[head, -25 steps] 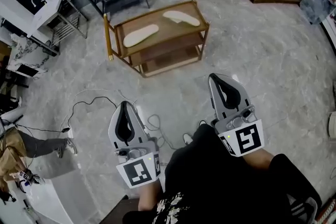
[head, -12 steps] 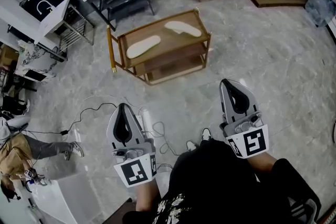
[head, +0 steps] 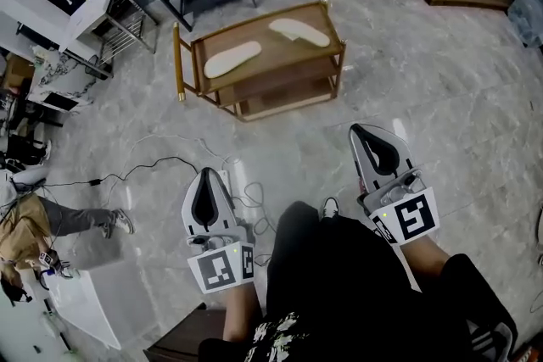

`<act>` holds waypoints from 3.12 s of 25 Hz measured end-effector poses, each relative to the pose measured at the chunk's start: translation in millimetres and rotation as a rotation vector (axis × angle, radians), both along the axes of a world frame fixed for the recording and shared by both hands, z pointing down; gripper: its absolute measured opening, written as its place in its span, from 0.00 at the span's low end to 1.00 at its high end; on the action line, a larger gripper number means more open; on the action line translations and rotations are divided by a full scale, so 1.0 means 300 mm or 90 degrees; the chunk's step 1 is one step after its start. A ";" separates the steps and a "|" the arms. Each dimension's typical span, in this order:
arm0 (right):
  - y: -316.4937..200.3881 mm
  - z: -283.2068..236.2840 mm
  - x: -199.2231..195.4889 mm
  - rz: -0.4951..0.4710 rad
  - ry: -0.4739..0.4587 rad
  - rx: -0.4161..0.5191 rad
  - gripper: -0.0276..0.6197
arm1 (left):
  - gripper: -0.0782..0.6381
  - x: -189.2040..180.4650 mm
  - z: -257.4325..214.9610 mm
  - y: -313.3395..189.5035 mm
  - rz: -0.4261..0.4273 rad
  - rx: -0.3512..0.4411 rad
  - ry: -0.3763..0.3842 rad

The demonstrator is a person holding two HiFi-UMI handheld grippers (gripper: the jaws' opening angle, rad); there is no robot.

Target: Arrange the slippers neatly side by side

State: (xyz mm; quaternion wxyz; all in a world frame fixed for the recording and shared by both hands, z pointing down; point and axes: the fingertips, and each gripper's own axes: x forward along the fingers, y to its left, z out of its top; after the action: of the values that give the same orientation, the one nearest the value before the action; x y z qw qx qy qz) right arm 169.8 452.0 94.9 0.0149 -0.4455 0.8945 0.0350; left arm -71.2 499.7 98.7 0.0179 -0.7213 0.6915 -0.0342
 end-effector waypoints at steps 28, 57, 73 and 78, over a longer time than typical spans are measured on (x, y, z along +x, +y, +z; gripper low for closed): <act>-0.157 0.079 0.010 0.033 0.016 -0.039 0.04 | 0.11 0.007 -0.026 -0.210 0.042 0.035 -0.037; -0.435 0.133 -0.346 -0.071 0.039 -0.070 0.04 | 0.11 -0.209 0.066 -0.431 0.010 -0.012 -0.058; -0.698 0.097 -0.522 -0.069 0.059 -0.049 0.04 | 0.11 -0.304 0.041 -0.713 0.044 0.017 -0.044; -0.752 0.086 -0.560 -0.052 0.064 -0.034 0.04 | 0.11 -0.312 0.043 -0.783 0.074 0.013 -0.039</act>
State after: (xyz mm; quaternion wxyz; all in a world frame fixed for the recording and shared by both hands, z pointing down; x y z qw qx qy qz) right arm 1.9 226.5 120.8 -0.0407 -0.4064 0.9122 0.0326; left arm -164.8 264.9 111.6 0.0483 -0.7589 0.6476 -0.0485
